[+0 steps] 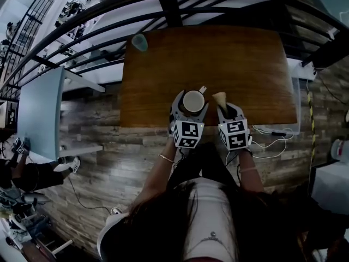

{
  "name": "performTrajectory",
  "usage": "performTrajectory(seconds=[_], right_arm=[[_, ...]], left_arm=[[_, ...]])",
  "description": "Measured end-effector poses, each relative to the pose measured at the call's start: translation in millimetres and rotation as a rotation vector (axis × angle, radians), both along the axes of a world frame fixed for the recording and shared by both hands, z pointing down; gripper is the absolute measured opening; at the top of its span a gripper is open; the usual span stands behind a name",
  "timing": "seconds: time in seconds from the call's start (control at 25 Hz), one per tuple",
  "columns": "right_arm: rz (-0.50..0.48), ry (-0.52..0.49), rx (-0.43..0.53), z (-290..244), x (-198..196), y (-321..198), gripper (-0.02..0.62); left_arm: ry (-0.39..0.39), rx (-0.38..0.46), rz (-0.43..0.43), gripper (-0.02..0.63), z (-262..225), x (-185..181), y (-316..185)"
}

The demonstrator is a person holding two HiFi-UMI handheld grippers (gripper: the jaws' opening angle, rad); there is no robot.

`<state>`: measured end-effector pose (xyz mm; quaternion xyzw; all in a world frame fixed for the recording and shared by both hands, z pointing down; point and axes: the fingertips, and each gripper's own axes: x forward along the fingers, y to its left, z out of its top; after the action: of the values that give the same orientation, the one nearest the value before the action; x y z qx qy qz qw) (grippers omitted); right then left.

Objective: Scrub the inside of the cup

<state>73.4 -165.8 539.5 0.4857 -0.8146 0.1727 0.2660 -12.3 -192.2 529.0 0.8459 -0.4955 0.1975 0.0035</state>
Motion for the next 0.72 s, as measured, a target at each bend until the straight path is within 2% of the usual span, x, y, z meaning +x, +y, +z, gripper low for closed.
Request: performTrajectory(seconds=[0.28, 0.72], right_arm=[[-0.002, -0.022, 0.039, -21.2, -7.2, 12.4, 0.084], [-0.033, -0.138, 0.112, -63.7, -14.7, 29.4, 0.084]], left_arm=[[-0.029, 0.018, 0.013, 0.399, -11.2, -7.0, 14.4], [-0.085, 0.045, 0.037, 0.399, -25.3, -3.7, 30.5]])
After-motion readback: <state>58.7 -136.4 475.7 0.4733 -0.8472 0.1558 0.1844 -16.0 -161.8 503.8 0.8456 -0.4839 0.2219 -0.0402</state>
